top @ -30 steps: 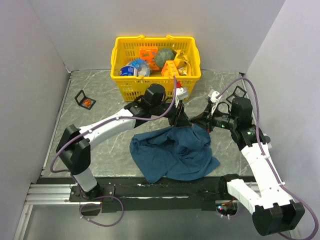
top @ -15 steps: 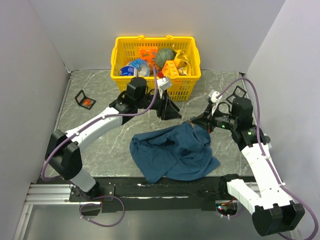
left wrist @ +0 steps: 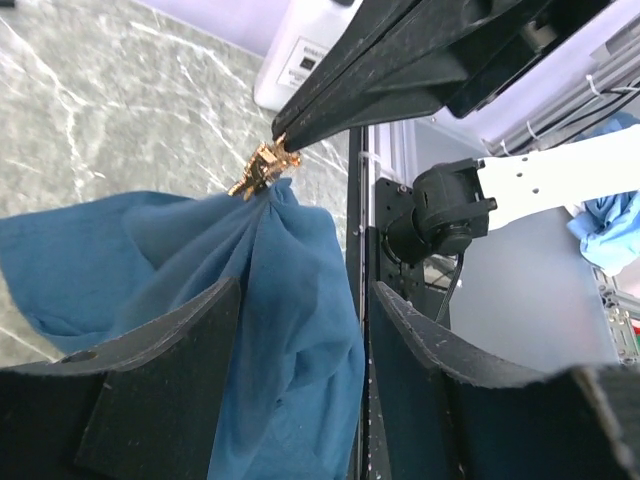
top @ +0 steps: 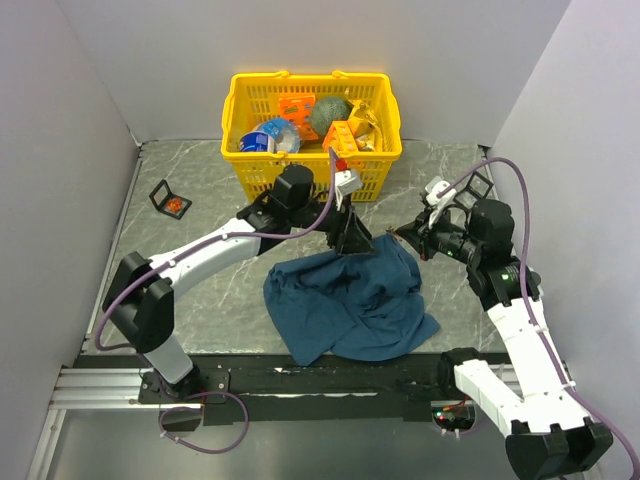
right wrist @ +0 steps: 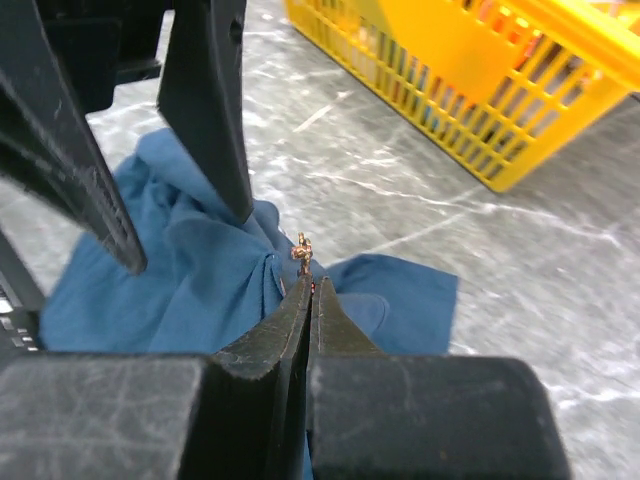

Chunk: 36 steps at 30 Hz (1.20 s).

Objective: Remove the brooch from the garment
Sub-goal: Remove the brooch from the clothes.

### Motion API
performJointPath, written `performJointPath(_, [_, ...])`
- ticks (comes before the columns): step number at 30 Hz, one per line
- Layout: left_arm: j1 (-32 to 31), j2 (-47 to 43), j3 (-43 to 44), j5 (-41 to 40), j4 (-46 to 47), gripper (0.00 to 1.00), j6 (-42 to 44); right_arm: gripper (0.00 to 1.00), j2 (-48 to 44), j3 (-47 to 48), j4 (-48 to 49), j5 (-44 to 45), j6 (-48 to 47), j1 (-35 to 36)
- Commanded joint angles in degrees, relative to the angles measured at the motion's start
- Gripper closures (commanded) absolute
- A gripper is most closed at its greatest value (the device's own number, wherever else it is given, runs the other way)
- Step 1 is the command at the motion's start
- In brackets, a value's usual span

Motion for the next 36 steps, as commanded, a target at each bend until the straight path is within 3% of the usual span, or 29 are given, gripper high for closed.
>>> performJointPath(1, [-0.88, 1.36, 2.83, 0.86, 0.20, 0.40, 0.85, 1.00, -0.35, 4.62, -0.94, 3.35, -5.28, 2.92])
performJointPath(7, [-1.23, 2.24, 2.39, 0.77, 0.12, 0.40, 1.29, 1.00, -0.53, 7.96, -6.75, 3.09, -11.36, 4.87])
performJointPath(10, [-1.32, 2.59, 2.12, 1.56, 0.29, 0.50, 1.73, 1.00, -1.05, 9.45, -8.69, 2.04, -13.73, 5.57])
performJointPath(11, [-1.40, 2.42, 1.95, 2.17, 0.38, 0.66, 1.90, 1.00, -0.97, 10.24, -10.00, 1.95, -14.35, 5.75])
performJointPath(14, [-1.49, 2.16, 2.03, 2.88, 0.12, 0.99, 2.26, 1.00, -1.23, 10.77, -12.46, 1.60, -16.46, 6.45])
performJointPath(29, [-0.18, -0.83, 3.79, 2.79, -2.35, 0.99, 3.58, 1.00, -4.31, 4.71, -12.92, 14.41, -26.31, 10.49])
performJointPath(36, [0.09, -0.83, 3.27, 4.02, -1.47, 0.99, 3.05, 1.00, -3.52, 3.22, -7.64, 16.27, -21.75, 10.76])
